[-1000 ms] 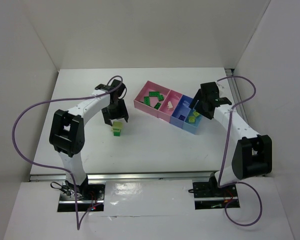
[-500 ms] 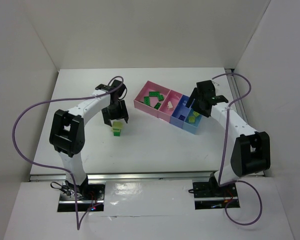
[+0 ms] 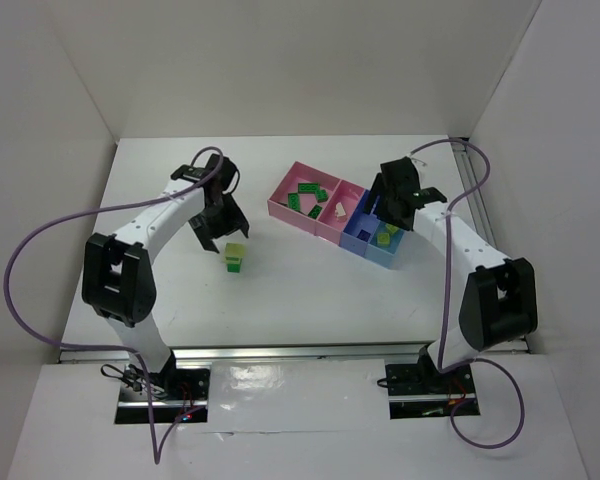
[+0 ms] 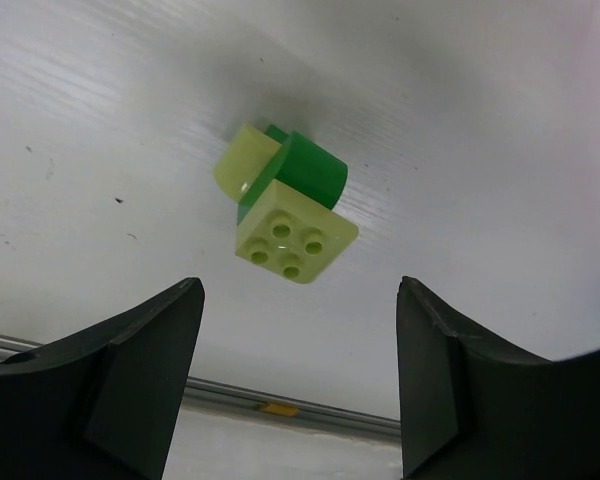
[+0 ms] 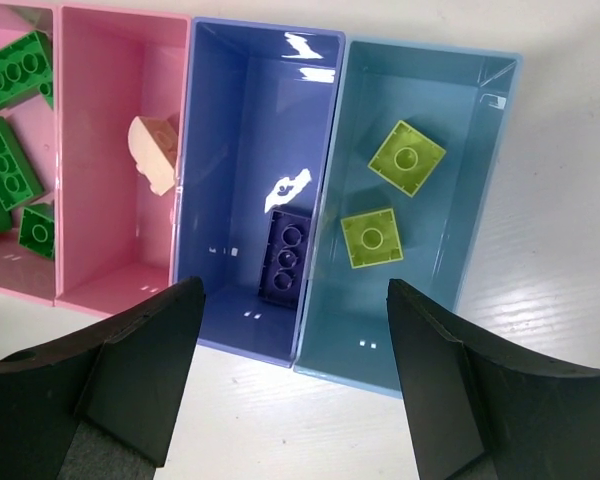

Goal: Sort the legos into containers by color

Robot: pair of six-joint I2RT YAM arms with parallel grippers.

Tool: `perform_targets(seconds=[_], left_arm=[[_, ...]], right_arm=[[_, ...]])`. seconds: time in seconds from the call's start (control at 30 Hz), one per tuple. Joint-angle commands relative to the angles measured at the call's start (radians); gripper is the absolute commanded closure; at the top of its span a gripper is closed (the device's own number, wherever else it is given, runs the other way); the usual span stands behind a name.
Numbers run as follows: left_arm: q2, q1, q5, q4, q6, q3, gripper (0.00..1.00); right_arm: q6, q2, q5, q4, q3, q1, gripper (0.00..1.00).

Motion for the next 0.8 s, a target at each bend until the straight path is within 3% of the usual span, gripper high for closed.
perform_targets(seconds=[0.0, 0.13, 0.43, 0.63, 0.77], left_arm=[[0.041, -0.001, 0.084, -0.009, -0.059, 0.017, 0.2], [0.029, 0.008, 0.057, 0.002, -0.059, 0.029, 0.2], [0.011, 0.03, 0.037, 0.002, -0.015, 0.018, 0.21], [0.021, 0.004, 0.051, -0.01, -0.006, -0.015, 0.11], [0.047, 0.004, 0.051, -0.019, -0.018, 0.005, 0.1]], right_arm=[[-0.036, 0.003, 0.022, 0.018, 0.05, 0.022, 0.19], [-0.088, 0.095, -0.027, 0.006, 0.125, 0.033, 0.22], [-0.097, 0.224, -0.09, -0.014, 0.211, 0.073, 0.59], [-0.097, 0.233, -0.081, -0.024, 0.211, 0.082, 0.54], [-0.097, 0.201, -0.058, -0.015, 0.2, 0.082, 0.47]])
